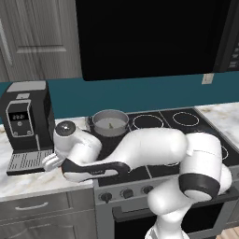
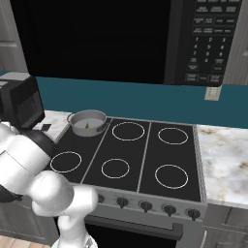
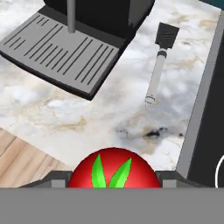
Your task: Put the tomato and lemon wedge in the pot. Retrieve the spatula and lightly stir the vegetables in the pot.
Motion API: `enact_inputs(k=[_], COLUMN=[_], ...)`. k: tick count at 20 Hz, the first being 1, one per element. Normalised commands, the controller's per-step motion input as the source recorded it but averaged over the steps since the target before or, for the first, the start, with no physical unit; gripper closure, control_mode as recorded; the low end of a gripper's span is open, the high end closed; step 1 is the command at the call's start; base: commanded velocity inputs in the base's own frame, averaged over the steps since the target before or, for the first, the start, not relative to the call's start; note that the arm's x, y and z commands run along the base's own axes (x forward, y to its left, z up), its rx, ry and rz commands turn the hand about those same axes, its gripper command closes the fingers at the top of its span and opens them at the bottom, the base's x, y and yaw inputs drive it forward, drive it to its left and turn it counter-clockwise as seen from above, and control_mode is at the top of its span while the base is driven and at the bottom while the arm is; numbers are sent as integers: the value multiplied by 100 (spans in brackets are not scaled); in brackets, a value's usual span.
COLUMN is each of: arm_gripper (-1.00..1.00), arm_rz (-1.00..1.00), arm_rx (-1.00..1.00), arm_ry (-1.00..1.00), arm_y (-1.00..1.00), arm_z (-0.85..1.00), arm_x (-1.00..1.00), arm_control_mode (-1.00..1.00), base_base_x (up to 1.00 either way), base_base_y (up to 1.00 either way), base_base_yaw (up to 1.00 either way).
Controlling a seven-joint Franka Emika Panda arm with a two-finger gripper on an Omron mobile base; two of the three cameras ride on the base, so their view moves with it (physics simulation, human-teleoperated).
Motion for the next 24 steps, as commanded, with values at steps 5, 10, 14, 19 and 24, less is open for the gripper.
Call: enact_inputs(k=[5, 10, 14, 19, 24], arm_gripper=[100, 100, 100, 100, 100], arm_rz=[0, 0, 0, -2, -17], arm_rx=[0, 4, 5, 0, 0], arm_ry=[1, 2, 6, 19, 29], arm_y=[-81, -100, -100, -86, -39], arm_z=[27, 1, 0, 11, 44], arm_x=[2, 23, 51, 72, 60], arm_control_mode=[-100, -100, -100, -100, -100], base_base_x=[0, 0, 0, 0, 0], base_base_y=[0, 0, 0, 0, 0], base_base_yaw=[0, 0, 0, 0, 0])
